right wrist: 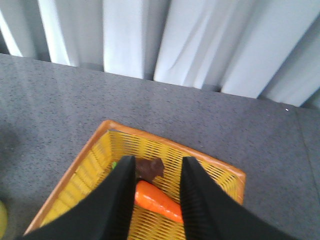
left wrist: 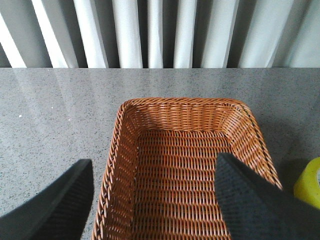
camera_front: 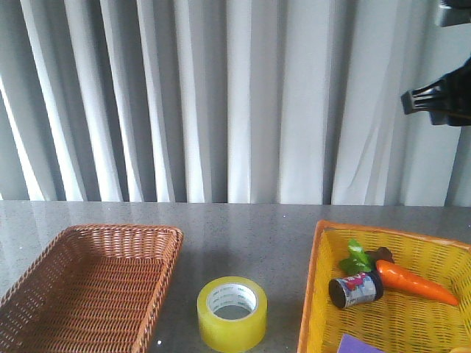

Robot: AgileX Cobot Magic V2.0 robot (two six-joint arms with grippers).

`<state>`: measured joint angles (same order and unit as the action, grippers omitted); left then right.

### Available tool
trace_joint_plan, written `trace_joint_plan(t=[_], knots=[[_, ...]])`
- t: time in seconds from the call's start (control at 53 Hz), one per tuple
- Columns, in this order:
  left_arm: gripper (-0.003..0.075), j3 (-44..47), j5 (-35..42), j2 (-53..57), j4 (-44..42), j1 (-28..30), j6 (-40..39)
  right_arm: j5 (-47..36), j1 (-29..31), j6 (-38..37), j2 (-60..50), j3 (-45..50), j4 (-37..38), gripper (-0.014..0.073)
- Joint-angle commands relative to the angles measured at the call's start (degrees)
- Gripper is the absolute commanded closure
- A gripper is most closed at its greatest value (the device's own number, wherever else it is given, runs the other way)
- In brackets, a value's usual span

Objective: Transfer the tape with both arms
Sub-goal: 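Open the right gripper and raise it away from the tape, then move the left gripper down over the tape roll on the table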

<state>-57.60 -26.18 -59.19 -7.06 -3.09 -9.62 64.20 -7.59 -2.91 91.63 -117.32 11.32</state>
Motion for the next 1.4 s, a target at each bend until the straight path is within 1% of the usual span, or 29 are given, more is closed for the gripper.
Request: trace_joint_plan(t=[0.0,0.094,0.264,0.378,0.472,0.585,0.699,0.755,0.831,0.906,1.039,1.171,1.265,1.378], knots=[[0.0235,-2.13,4.04,0.74,0.2,-0.45,-0.16,-5.05,2.2,0.42,-4.39,2.48,-0.11,0.0519],[0.0235,-2.13,4.11,0.74,0.2,-0.45,-0.16,-5.88,3.16,0.42,-6.35,6.58,0.01,0.061],[0.0235,-2.13,4.1,0.74,0.25,-0.45,-0.27,-7.23,3.16,0.57,-9.41,12.55,-0.02,0.0603],[0.0235,-2.13,4.05,0.74,0.3,-0.45,-0.26,-13.48,3.16,-0.31,-13.92,19.29,-0.22,0.0603],[0.0235,-2.13,4.05,0.74,0.85,-0.45,-0.26,-21.66,3.16,-1.67,-18.57,26.89,-0.01,0.0603],[0.0235,-2.13,4.76,0.74,2.99,-0.45,-0.06,-26.33,3.16,-2.18,-22.18,32.64,0.78,0.0603],[0.0235,-2.13,5.65,0.74,3.23,-1.28,2.6,-25.9,3.16,-2.18,-23.1,34.87,1.71,0.0603],[0.0235,-2.21,6.47,0.74,3.23,-2.46,6.11,-24.19,3.16,-2.18,-23.03,35.34,2.73,0.0603],[0.0235,-3.08,6.74,0.74,3.42,-4.8,8.24,-22.47,3.16,-2.18,-23.03,35.99,3.38,0.0601],[0.0235,-5.87,5.27,0.01,5.0,-6.53,8.16,-21.46,3.16,-2.18,-23.03,35.99,3.75,0.0602],[0.0235,-14.93,-0.67,-4.17,9.1,-8.69,8.17,-21.27,3.04,-2.18,-22.99,35.99,3.7,0.0602],[0.0235,-26.18,-8.65,-11.8,11.4,-11.49,8.23,-21.21,2.91,-2.18,-22.99,35.99,3.7,0.0602],[0.0235,-33.37,-14.28,-18.91,11.45,-15.18,8.23,-21.21,2.91,-2.18,-22.99,35.99,3.7,0.0602],[0.0235,-39.6,-17.22,-26.56,11.32,-19.92,8.23,-21.21,2.91,-2.18,-22.99,35.99,3.7,0.0602]])
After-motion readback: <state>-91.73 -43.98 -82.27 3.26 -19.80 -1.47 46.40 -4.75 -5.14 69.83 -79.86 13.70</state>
